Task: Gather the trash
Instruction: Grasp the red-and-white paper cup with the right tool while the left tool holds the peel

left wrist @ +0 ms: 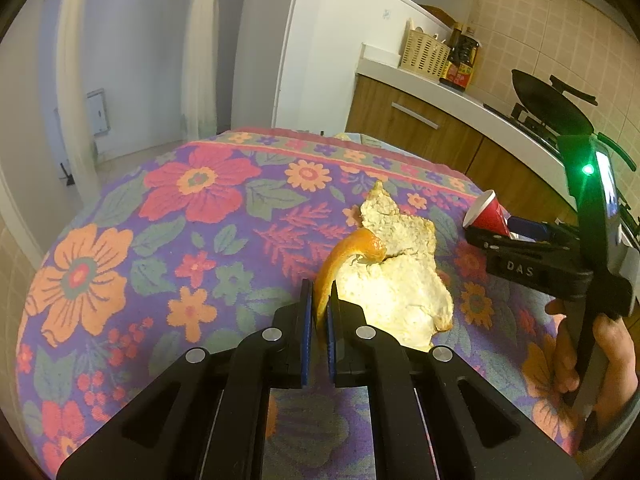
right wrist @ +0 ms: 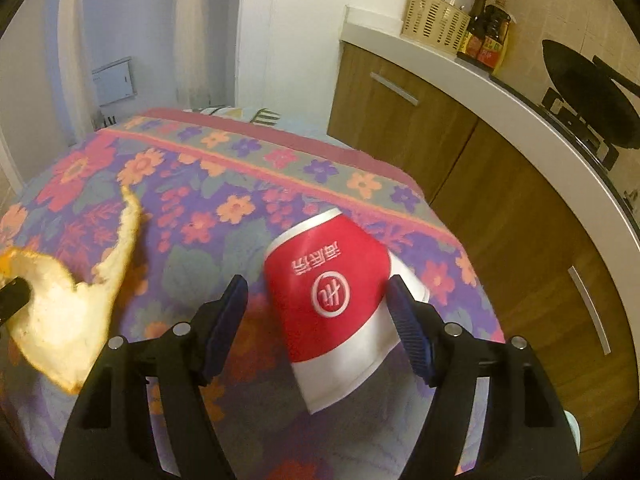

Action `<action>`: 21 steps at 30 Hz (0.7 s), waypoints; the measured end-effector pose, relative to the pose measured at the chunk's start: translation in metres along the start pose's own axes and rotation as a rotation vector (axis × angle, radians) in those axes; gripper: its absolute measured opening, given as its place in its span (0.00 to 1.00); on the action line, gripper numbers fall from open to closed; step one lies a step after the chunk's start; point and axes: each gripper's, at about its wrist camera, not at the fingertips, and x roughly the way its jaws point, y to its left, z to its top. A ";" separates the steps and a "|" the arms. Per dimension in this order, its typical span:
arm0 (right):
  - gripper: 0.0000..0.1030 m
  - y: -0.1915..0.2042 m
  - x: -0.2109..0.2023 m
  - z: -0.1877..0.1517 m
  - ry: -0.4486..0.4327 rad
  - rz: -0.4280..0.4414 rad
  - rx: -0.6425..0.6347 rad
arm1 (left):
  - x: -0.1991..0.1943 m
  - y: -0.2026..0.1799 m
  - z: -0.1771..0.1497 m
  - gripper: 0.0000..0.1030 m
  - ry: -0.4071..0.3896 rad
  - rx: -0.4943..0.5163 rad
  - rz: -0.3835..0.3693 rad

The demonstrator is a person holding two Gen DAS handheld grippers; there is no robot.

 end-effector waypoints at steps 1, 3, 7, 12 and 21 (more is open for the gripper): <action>0.59 -0.002 0.002 0.001 -0.001 -0.013 0.002 | 0.000 0.000 0.000 0.04 0.001 -0.001 -0.001; 0.58 -0.005 0.003 0.003 -0.007 -0.003 0.001 | -0.001 -0.001 -0.001 0.04 0.000 0.001 0.001; 0.51 -0.003 -0.001 0.002 -0.023 -0.006 -0.027 | 0.000 -0.001 -0.001 0.04 0.005 0.001 -0.001; 0.49 -0.027 -0.013 0.001 -0.036 0.077 0.078 | 0.003 -0.001 -0.001 0.04 0.022 0.004 -0.012; 0.49 -0.038 -0.006 0.004 -0.015 0.099 0.123 | 0.005 -0.002 -0.002 0.04 0.027 0.012 -0.013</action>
